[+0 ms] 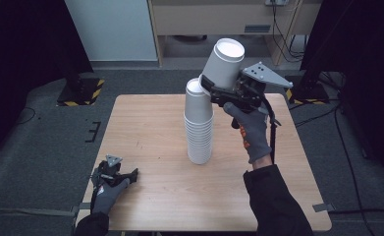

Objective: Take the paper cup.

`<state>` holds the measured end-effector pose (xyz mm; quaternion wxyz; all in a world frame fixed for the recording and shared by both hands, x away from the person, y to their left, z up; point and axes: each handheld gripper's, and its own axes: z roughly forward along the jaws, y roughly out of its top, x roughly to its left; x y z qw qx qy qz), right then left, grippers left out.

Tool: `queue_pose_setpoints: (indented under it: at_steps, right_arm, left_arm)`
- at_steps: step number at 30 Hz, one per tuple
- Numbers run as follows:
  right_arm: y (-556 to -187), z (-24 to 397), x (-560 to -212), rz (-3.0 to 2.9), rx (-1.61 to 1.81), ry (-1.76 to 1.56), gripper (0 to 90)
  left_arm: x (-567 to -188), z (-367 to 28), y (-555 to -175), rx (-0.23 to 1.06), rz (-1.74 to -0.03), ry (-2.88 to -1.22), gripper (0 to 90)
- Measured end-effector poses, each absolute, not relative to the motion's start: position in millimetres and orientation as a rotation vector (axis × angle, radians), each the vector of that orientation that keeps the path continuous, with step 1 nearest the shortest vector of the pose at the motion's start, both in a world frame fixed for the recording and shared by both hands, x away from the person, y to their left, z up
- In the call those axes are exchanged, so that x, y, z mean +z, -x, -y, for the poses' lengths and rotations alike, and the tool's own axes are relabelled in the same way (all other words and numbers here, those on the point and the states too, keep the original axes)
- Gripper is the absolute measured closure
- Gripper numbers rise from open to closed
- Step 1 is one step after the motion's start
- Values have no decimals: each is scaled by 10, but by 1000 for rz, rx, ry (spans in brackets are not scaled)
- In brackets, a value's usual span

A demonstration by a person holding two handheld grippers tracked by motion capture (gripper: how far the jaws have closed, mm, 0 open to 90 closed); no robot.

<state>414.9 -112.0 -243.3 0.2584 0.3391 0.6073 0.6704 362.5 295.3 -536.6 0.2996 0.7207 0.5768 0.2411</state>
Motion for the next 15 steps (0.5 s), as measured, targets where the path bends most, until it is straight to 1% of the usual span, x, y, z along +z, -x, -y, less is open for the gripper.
queue_pose_setpoints:
  at_steps: [9, 15]
  right_arm:
    - [-4017, 1378, -2472, -1622, 1783, -953, 123]
    - [-3915, 1608, -2632, -1628, 1747, -1007, 123]
  left_arm:
    - [-5366, -2953, -3625, 640, -1531, -1913, 53]
    - [-5366, -2953, -3625, 640, -1531, -1913, 53]
